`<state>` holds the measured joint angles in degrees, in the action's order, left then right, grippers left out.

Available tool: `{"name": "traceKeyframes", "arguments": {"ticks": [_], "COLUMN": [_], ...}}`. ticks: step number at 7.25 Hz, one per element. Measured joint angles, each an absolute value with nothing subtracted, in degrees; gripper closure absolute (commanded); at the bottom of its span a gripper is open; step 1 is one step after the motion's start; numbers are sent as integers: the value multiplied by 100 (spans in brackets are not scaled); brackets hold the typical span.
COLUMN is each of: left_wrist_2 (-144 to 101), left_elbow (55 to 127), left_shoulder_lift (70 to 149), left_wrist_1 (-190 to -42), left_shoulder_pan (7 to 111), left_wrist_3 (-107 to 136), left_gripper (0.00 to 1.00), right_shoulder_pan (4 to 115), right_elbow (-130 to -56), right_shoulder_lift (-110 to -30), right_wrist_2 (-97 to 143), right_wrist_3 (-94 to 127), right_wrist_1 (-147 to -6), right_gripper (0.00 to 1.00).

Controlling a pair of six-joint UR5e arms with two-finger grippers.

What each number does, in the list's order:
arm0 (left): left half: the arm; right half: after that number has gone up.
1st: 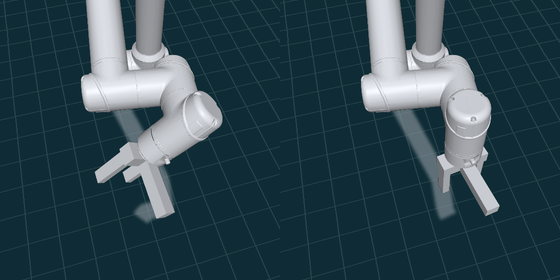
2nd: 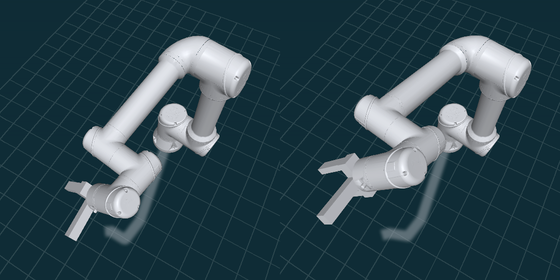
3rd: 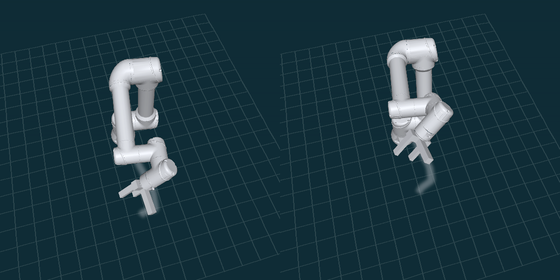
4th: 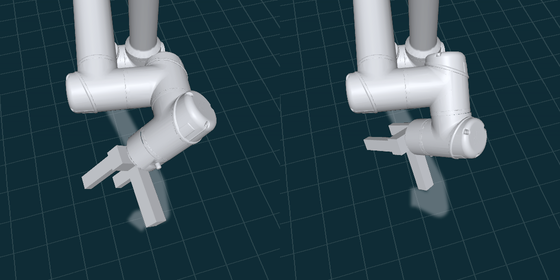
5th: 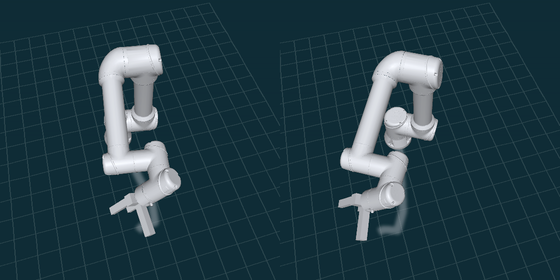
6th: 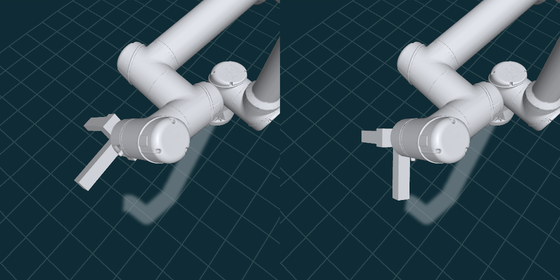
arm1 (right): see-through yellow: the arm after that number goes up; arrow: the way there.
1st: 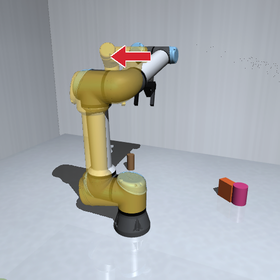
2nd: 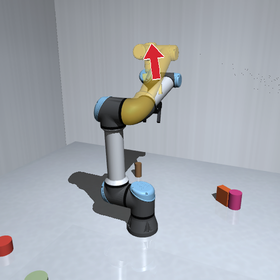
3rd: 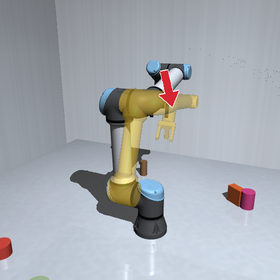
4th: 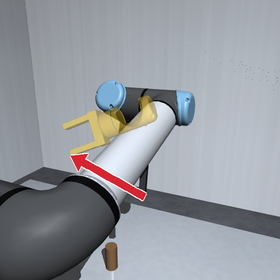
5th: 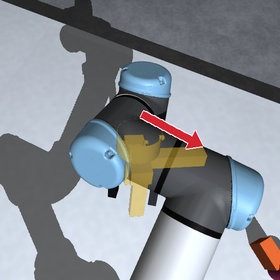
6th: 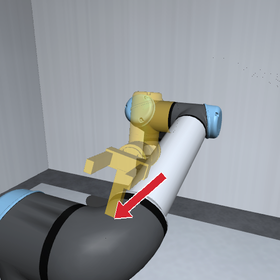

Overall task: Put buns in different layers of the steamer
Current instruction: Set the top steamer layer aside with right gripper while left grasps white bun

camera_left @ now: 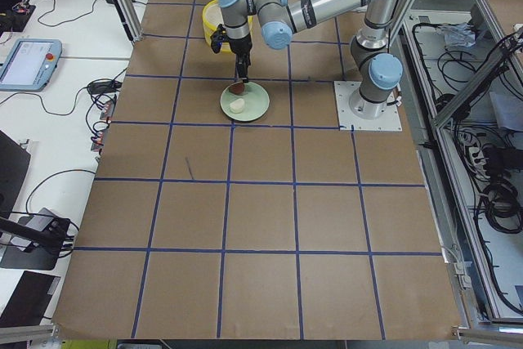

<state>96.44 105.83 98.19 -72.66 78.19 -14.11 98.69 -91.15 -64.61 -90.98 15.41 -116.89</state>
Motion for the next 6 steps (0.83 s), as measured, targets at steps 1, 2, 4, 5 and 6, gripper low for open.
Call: {"name": "traceKeyframes", "arguments": {"ticks": [1, 2, 4, 5, 6], "left_wrist_2": [9606, 9583, 9496, 9466, 9451], "left_elbow": [10694, 10739, 10765, 10773, 10782], "left_shoulder_lift": [9972, 10120, 10341, 10403, 10465], "left_wrist_1": [-6952, -6749, -6622, -6613, -6610], "left_shoulder_pan": [7774, 7753, 7704, 7627, 7558], "left_wrist_3": [-1453, -1467, -1474, -1474, -1473], "left_gripper": [2, 2, 2, 4, 5], "right_shoulder_pan": [9870, 9870, 9870, 9869, 9822], "right_elbow": [-9122, -9130, -9132, -9117, -9090], "right_shoulder_lift": [-6461, -6462, -6476, -6537, -6706], "right_wrist_2": [-9090, -9053, -8834, -8740, -8635], "right_wrist_3": [1558, 1562, 1568, 1572, 1528], "right_wrist_1": [-11685, -11672, -11664, -11647, -11595], "right_gripper": [93, 94, 94, 93, 93]}}
